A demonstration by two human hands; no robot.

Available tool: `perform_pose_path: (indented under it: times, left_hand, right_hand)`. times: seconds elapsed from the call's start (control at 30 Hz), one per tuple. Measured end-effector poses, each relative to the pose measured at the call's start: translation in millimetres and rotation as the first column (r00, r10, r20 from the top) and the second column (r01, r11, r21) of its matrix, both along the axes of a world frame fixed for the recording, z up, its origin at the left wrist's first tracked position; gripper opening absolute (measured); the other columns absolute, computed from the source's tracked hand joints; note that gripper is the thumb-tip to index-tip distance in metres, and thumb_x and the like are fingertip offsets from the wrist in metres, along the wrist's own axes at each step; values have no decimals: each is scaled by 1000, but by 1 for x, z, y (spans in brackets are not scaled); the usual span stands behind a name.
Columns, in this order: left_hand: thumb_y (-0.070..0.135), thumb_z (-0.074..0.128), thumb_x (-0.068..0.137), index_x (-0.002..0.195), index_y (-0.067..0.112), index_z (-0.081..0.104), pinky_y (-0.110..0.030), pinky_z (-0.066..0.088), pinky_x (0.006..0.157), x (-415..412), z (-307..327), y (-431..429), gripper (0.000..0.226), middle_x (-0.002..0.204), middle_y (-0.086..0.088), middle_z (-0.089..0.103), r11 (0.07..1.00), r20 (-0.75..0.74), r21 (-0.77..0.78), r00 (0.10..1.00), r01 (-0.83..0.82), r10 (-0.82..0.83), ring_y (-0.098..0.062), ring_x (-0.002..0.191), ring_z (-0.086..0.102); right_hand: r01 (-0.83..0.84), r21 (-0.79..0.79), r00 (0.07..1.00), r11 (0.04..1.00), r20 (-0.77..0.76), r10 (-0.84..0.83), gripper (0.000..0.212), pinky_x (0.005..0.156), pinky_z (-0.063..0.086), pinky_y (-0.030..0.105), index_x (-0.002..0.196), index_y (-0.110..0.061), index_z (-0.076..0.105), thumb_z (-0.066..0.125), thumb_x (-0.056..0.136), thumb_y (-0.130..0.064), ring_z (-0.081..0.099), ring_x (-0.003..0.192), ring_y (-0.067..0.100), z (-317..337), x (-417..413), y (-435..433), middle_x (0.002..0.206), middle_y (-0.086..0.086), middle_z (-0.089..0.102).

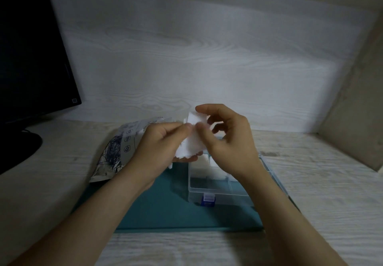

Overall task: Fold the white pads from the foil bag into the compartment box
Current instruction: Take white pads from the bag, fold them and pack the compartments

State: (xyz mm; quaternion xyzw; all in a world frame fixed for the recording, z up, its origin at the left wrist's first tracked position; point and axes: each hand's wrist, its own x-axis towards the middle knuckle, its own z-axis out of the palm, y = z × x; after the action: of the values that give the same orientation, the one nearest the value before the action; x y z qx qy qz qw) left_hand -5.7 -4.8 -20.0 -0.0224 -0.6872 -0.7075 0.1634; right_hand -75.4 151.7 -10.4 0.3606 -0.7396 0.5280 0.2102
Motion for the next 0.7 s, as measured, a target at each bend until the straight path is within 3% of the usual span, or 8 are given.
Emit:
perform_pose_path:
  times: [0.13, 0.23, 0.27, 0.33, 0.43, 0.53, 0.6, 0.7]
  left_hand:
    - [26, 62, 106, 103, 1, 77, -27, 54, 54, -7, -4, -11, 29, 100, -36, 67, 994, -18, -76, 997, -73, 72, -29, 80, 66]
    - [30, 61, 105, 99, 19, 82, -46, 62, 69, -8, -3, -13, 25, 103, -30, 71, 989, -5, -132, 998, -63, 63, -38, 86, 71]
    - [31, 61, 106, 98, 20, 82, -46, 62, 66, -7, -3, -12, 25, 103, -31, 71, 991, 3, -126, 999, -54, 54, -40, 85, 72]
    - [32, 59, 107, 96, 19, 82, -36, 55, 54, -6, -2, -12, 28, 100, -31, 72, 992, 19, -110, 998, -56, 58, -36, 76, 70]
    - [37, 55, 109, 98, 14, 80, -49, 60, 66, -8, -4, -13, 35, 99, -26, 75, 995, 53, -76, 996, -61, 65, -41, 82, 74]
    - [47, 55, 108, 104, 4, 75, -45, 52, 61, -12, -8, -14, 47, 103, -35, 69, 994, 63, -87, 995, -65, 71, -41, 75, 68]
    - [57, 56, 100, 105, 3, 74, -54, 55, 70, -12, -9, -14, 57, 106, -38, 67, 994, 61, -99, 996, -51, 57, -51, 84, 69]
    - [63, 53, 96, 109, 7, 74, -68, 57, 79, -13, -8, -15, 61, 109, -31, 72, 997, 96, -71, 994, -37, 43, -52, 97, 71]
  right_hand:
    - [-34, 233, 983, 972, -166, 74, 63, 93, 48, 20, 126, -23, 62, 90, 70, -19, 59, 120, 9, 2, 4, 4, 133, -12, 62]
    - [8, 294, 966, 956, -248, 68, 58, 93, 47, 20, 116, -22, 64, 93, 66, -22, 59, 119, 10, -1, 2, 2, 134, -11, 63]
    - [25, 302, 964, 953, -259, 56, 55, 92, 47, 20, 113, -22, 64, 93, 67, -24, 60, 116, 10, -1, 1, 2, 132, -11, 65]
    - [58, 301, 960, 952, -279, 30, 48, 89, 49, 22, 108, -22, 66, 93, 69, -27, 62, 109, 10, -2, 0, 3, 126, -11, 68]
    - [63, 272, 947, 960, -321, 29, 39, 85, 51, 23, 100, -18, 67, 92, 72, -25, 65, 102, 10, -2, -1, 3, 119, -7, 71]
    - [46, 276, 941, 960, -334, 51, 37, 83, 50, 19, 96, -15, 66, 92, 71, -25, 64, 101, 8, 0, 2, 2, 118, -6, 71]
    - [43, 279, 938, 959, -342, 58, 38, 83, 49, 19, 94, -14, 66, 93, 71, -28, 63, 101, 8, 0, 2, 2, 118, -6, 71]
    - [51, 284, 930, 958, -363, 57, 34, 86, 52, 26, 91, -15, 66, 92, 73, -27, 66, 104, 13, -1, 1, 1, 120, -5, 72]
